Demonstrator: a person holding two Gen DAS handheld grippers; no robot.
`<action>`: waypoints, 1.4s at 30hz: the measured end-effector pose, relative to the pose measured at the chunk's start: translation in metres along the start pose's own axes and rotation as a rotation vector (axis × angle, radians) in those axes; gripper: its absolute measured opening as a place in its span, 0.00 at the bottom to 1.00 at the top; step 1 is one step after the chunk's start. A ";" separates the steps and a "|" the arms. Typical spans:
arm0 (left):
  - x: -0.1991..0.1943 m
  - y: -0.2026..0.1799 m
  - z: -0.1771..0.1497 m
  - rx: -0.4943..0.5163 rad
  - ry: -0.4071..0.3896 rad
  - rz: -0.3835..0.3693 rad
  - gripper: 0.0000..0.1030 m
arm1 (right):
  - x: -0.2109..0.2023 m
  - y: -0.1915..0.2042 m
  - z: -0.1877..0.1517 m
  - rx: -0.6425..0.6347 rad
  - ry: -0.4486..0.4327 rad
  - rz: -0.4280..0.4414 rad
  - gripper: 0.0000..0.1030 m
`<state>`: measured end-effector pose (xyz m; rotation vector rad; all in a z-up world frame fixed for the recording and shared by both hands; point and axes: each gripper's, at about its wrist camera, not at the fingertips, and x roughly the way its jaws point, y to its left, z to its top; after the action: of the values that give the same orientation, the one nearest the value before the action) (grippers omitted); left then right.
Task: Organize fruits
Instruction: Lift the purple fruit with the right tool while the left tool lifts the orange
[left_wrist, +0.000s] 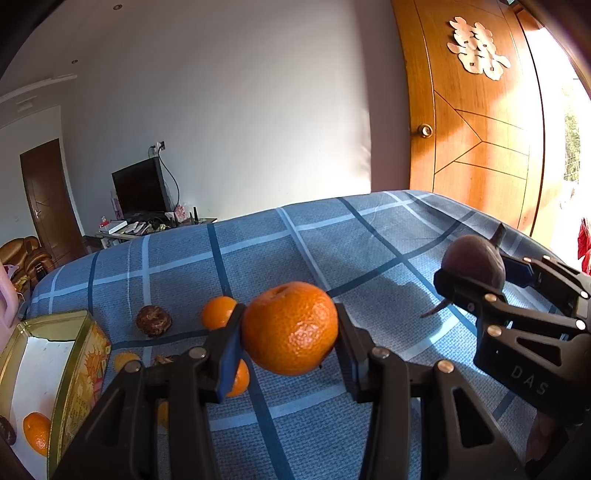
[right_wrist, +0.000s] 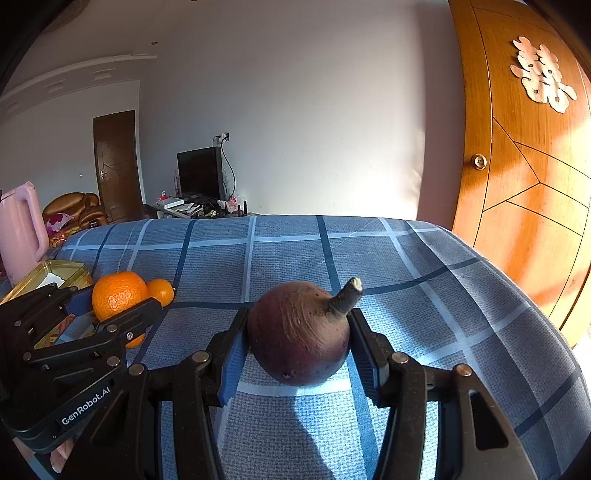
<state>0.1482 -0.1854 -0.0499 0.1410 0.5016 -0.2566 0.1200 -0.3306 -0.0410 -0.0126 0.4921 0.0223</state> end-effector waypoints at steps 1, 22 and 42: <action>-0.001 0.000 -0.001 0.000 0.000 0.000 0.46 | 0.000 0.000 0.000 -0.002 -0.001 0.000 0.52; -0.023 0.008 -0.016 0.000 -0.002 0.006 0.46 | -0.017 0.011 -0.006 -0.017 -0.022 0.010 0.52; -0.037 0.023 -0.027 -0.041 0.026 -0.002 0.46 | -0.029 0.025 -0.012 -0.036 -0.033 0.027 0.52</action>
<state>0.1108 -0.1505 -0.0535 0.1035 0.5322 -0.2468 0.0880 -0.3064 -0.0377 -0.0410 0.4590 0.0578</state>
